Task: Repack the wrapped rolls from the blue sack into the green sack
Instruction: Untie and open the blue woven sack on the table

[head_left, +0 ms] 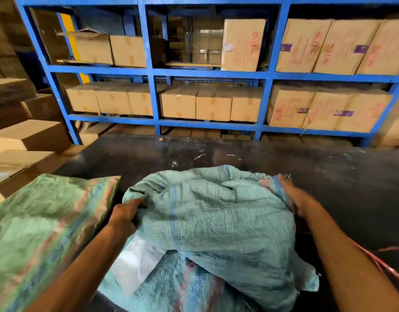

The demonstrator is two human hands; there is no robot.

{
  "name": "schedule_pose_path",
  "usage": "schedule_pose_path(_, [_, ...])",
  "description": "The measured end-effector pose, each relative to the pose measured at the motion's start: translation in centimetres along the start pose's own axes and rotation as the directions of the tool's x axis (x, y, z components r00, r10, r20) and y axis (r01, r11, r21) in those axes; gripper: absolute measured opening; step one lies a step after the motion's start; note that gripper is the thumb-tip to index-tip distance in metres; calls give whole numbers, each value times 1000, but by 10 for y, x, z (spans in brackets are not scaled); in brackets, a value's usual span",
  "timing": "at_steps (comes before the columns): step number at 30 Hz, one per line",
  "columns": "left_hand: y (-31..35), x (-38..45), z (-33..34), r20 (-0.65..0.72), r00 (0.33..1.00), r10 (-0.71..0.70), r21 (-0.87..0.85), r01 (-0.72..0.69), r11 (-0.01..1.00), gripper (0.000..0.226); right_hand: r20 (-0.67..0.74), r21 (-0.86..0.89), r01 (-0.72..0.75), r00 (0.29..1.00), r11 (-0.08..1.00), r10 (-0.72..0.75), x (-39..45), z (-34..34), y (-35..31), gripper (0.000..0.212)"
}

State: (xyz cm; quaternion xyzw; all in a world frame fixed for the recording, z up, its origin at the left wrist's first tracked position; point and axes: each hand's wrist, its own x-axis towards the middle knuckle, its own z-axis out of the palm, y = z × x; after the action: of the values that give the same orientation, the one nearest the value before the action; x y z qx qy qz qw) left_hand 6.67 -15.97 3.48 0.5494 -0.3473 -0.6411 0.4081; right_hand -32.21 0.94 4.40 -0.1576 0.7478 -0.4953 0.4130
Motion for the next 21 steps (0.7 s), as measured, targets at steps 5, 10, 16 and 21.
schedule_pose_path(5, [38,-7,-1,197,980,35,-272,21,962,36,-6,229,34,999,973,-33,-3,36,-23,21])
schedule_pose_path(10, [90,9,-7,258,941,218,-477,-72,876,55,-70,634,174,983,753,-168,-57,2,-72,34])
schedule_pose_path(16, [44,-9,-4,320,935,154,-171,-103,980,25,132,446,114,973,888,-191,-91,-9,-9,36])
schedule_pose_path(21, [4,-14,-27,81,984,158,264,-174,949,16,56,24,-18,998,1000,16,-87,-18,22,36])
